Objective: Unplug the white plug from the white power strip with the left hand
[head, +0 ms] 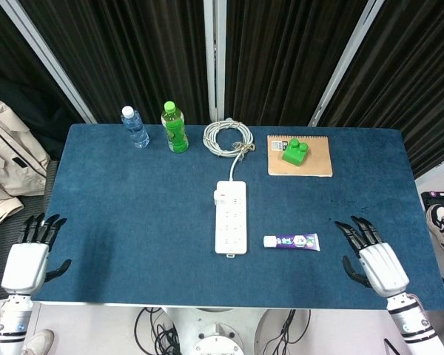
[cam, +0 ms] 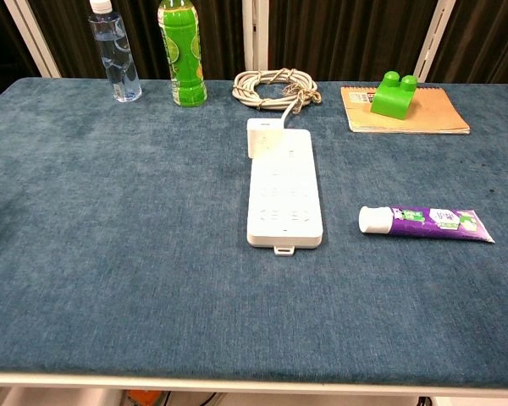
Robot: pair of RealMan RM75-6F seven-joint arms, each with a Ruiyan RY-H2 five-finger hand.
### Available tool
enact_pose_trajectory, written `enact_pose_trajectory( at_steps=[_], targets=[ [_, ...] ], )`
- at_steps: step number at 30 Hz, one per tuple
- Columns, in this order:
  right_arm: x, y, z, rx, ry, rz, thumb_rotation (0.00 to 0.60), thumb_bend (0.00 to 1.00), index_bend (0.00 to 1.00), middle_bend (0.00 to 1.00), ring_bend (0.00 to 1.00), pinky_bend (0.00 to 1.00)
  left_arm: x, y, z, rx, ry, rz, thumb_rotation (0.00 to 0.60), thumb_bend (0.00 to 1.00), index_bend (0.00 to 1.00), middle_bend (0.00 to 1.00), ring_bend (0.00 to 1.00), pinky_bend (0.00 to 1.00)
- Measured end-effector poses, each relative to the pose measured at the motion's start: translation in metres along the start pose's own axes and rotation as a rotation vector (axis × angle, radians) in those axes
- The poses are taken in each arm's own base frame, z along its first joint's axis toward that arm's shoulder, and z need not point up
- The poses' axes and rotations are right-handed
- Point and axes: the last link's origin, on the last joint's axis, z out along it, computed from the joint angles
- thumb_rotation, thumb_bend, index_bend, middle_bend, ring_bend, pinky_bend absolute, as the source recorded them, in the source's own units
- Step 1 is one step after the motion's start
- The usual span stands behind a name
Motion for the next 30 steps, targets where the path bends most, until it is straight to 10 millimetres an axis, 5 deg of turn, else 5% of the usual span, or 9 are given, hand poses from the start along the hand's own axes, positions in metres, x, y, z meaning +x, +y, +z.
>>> enact_pose_trajectory(
  at_steps=[10, 19, 30],
  targets=[
    [-0.035, -0.048, 0.060, 0.222, -0.234, -0.012, 0.600, 0.52, 0.11, 0.13, 0.00, 0.04, 0.006, 0.041, 0.054, -0.196, -0.018, -0.026, 0.600, 0.18, 0.17, 0.12, 0.00, 0.08],
    [-0.072, -0.101, 0.120, 0.330, -0.404, 0.002, 0.600, 0.54, 0.06, 0.08, 0.00, 0.00, 0.000, 0.105, 0.138, -0.401, -0.100, -0.095, 0.600, 0.18, 0.24, 0.17, 0.06, 0.16],
    [-0.102, -0.125, 0.144, 0.345, -0.444, 0.024, 0.600, 0.54, 0.06, 0.11, 0.00, 0.00, -0.037, 0.191, 0.219, -0.527, -0.242, -0.040, 0.600, 0.18, 0.25, 0.17, 0.06, 0.18]
  ],
)
